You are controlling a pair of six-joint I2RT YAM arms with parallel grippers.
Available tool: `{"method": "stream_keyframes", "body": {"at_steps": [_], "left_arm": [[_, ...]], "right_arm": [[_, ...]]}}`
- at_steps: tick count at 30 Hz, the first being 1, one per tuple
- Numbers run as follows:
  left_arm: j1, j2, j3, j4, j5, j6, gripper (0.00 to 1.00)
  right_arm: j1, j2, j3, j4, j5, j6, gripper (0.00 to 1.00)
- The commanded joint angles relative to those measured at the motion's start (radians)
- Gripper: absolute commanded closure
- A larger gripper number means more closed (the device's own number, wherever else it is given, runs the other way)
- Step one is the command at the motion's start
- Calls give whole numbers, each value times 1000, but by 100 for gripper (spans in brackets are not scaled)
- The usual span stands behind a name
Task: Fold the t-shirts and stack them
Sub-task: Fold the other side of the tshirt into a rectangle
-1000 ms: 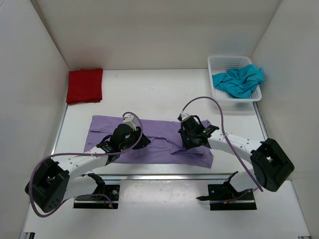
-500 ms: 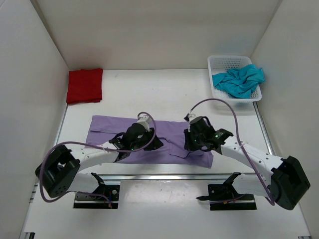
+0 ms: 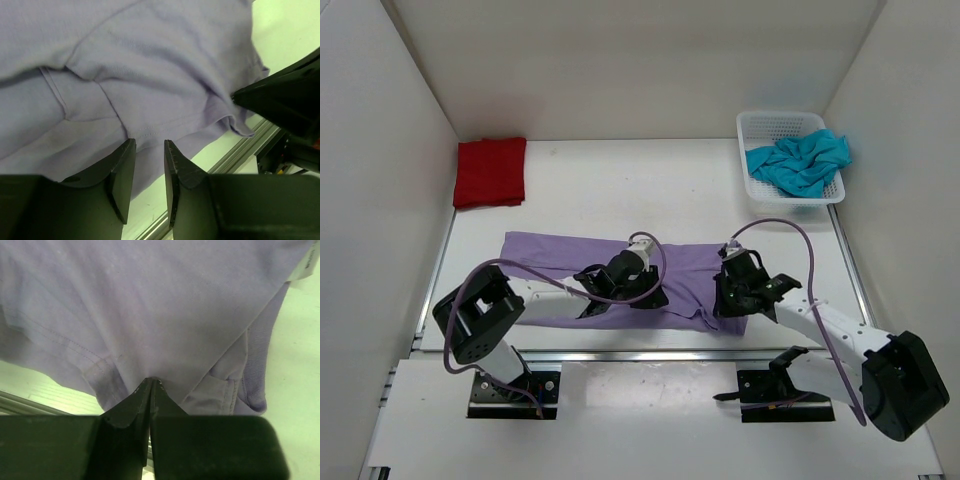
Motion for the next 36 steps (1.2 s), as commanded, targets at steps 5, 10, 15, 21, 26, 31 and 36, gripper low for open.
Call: {"method": "stream_keyframes", "body": {"at_steps": [5,10,15,21,26,31,36], "left_arm": [[-22,-21,-19,8,-81,-33,61],[-30,31,16,-2,-81,-24,60],[-42,64,26,16,-73,-38,63],[-36,42,16,33,-61,-61,81],[-27,-3,7,35,-35,-87,96],[-8,-92,-51,44,-7,-116,99],[6,-95,-106,53,42,-136,95]], "right_arm": [[-14,-76,-25,34,-23,30,99],[-7,-75,-36,48,-24,33,100],[-30,-104,-38,54,-36,31,99],[-42,-82,-35,42,-4,48,99],[-102,-107,-104,104,-47,97,99],[-154,-116,-148,135,-48,107,100],[-172,-125,-159,128,-46,110,100]]}}
